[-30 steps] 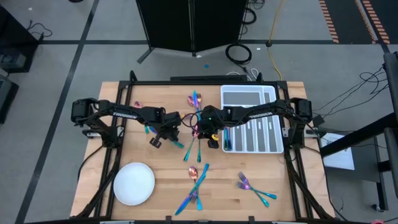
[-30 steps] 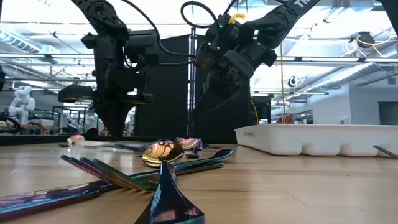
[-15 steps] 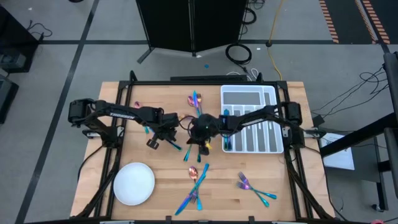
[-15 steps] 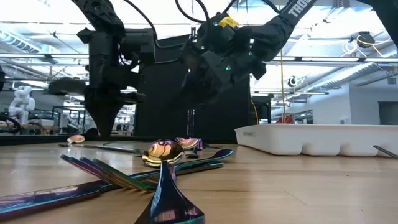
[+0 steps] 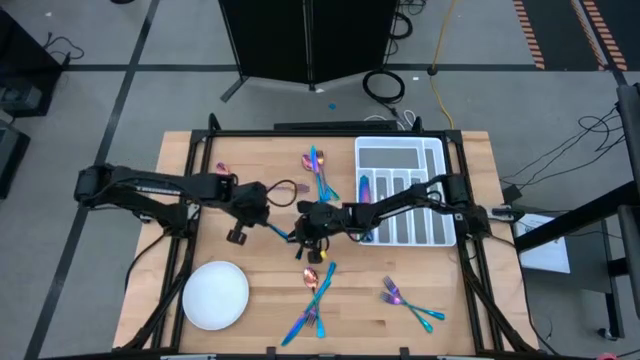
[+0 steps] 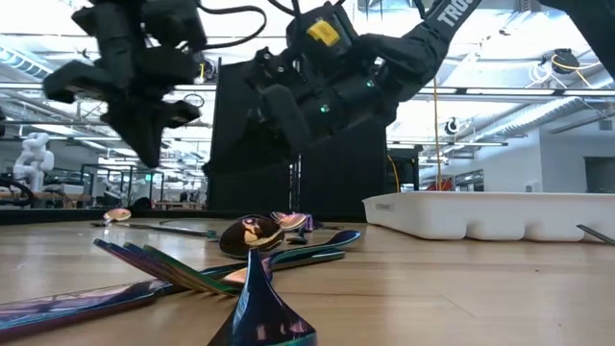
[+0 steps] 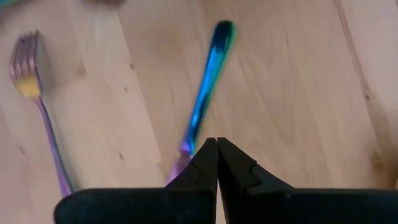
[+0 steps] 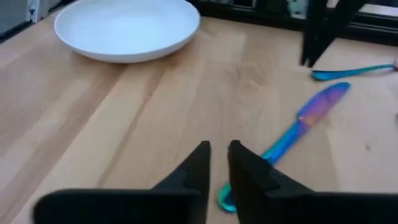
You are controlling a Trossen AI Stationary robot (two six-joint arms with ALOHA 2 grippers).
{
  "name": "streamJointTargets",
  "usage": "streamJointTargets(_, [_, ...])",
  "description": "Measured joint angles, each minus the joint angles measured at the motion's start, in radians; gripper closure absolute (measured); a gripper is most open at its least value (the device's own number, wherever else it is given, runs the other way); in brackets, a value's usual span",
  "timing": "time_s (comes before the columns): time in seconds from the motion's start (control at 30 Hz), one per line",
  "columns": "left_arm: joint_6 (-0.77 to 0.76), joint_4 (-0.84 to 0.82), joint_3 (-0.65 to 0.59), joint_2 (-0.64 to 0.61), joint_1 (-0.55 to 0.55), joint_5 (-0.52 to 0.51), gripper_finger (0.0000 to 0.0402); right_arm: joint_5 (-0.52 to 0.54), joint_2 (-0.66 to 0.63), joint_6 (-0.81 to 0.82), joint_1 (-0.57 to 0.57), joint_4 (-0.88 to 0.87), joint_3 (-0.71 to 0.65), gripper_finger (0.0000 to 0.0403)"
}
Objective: Sort silverware
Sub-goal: Put the blue knife into the utensil organizer
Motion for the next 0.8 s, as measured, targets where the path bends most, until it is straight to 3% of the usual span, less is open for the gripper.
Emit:
streamJointTargets(0.17, [-0.039,0.101,-0.093,-0.109,-0.009,0.001,0.0401,0.048,0.04,0.033,0.036,-0.019,0.06,0.0278])
streamJointTargets(0.33, [-0.041,0.227,-0.148,-0.135,-0.009,0.002,0.04,0.315,0.072,0.087,0.065,-0.168,0.15,0.022])
streamJointTargets(0.4, [-0.041,0.267,-0.158,-0.126,-0.01,0.001,0.0395,0.391,0.09,0.119,0.072,-0.232,0.187,0.0213])
streamJointTargets(0.7, [-0.116,0.278,-0.17,-0.084,-0.01,-0.042,0.0338,0.398,0.175,0.3,0.087,-0.264,0.24,0.0229])
streamJointTargets(0.8, [-0.117,0.275,-0.17,-0.077,-0.01,-0.046,0.0326,0.448,0.18,0.335,0.091,-0.301,0.241,0.0238])
